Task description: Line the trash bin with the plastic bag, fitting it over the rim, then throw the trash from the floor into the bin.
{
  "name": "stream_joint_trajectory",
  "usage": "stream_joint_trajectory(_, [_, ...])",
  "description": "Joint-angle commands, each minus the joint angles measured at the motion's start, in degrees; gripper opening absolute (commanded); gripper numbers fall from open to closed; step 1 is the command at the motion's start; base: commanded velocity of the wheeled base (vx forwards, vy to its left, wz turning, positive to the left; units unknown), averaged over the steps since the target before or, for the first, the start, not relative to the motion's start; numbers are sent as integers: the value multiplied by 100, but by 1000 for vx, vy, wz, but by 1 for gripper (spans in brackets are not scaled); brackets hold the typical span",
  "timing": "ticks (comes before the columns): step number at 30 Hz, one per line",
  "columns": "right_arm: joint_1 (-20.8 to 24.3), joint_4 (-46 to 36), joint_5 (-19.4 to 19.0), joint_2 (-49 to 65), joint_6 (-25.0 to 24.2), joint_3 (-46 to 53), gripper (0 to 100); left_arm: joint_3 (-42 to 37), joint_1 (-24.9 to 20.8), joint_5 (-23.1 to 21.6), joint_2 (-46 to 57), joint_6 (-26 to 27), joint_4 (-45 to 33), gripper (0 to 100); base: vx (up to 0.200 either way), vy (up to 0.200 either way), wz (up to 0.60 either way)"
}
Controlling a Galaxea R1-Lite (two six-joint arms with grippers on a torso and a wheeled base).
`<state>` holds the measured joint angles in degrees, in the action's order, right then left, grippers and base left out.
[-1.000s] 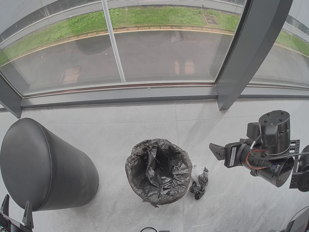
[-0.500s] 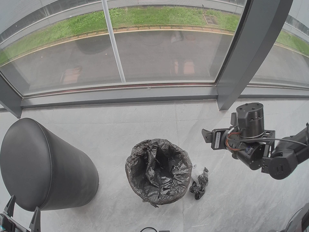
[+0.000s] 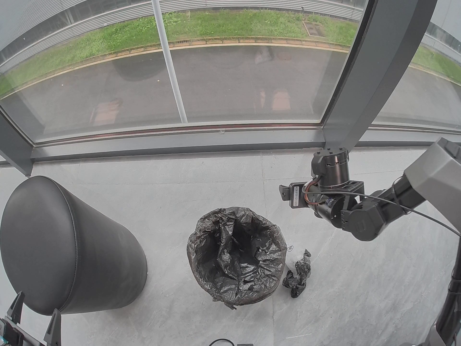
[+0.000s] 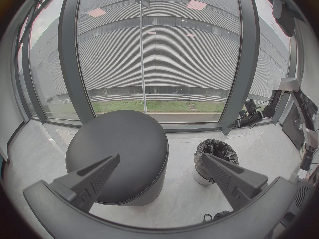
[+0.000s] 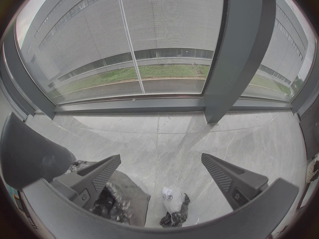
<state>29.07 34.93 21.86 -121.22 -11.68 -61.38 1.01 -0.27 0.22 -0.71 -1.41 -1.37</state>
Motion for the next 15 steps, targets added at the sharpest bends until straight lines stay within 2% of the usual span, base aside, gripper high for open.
stream_joint_trajectory(1, [-244, -74, -103, -1211, 245, -893, 100, -57, 0, 4, 53, 10, 5, 100, 0, 0, 0])
stream_joint_trajectory(8, [-499, -135, -103, -1984, 702, -1614, 100, -66, 0, 4, 62, 36, 13, 100, 0, 0, 0])
stream_joint_trajectory(15, [-719, -944, -261, -2371, 728, -2414, 100, -66, 0, -4, 62, 54, 13, 100, 0, 0, 0])
